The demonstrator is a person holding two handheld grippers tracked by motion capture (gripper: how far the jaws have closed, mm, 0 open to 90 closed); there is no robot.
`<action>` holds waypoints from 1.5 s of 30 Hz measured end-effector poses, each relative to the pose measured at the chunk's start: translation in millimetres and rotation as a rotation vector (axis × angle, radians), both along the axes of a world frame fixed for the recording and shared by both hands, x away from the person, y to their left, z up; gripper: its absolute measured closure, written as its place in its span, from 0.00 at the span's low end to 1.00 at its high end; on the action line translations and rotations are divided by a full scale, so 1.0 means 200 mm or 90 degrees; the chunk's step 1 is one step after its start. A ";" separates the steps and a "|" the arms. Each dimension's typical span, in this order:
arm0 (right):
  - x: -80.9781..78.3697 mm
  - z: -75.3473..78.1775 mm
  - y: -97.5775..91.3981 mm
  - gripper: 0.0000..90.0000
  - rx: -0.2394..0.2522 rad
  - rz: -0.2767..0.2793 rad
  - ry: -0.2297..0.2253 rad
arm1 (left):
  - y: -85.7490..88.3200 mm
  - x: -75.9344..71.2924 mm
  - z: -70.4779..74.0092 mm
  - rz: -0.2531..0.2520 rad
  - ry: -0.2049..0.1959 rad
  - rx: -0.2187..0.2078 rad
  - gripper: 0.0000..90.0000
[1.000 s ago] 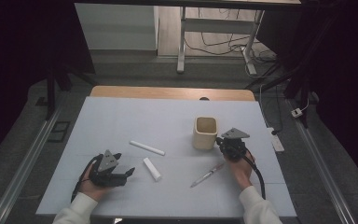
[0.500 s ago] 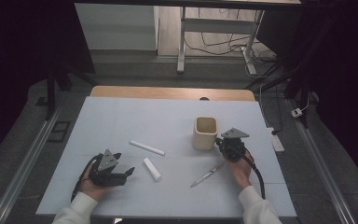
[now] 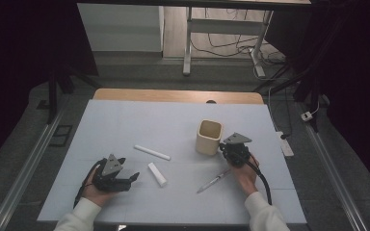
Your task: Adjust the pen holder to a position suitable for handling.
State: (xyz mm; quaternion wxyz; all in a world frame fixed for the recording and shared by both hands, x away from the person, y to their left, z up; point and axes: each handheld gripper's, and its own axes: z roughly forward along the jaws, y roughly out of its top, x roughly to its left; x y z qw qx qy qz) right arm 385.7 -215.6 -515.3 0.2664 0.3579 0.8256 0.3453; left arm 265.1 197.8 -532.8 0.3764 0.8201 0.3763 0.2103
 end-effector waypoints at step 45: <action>0.15 0.00 0.19 1.00 0.013 0.006 -0.005 | 0.00 0.00 -0.01 0.000 -0.001 0.017 0.27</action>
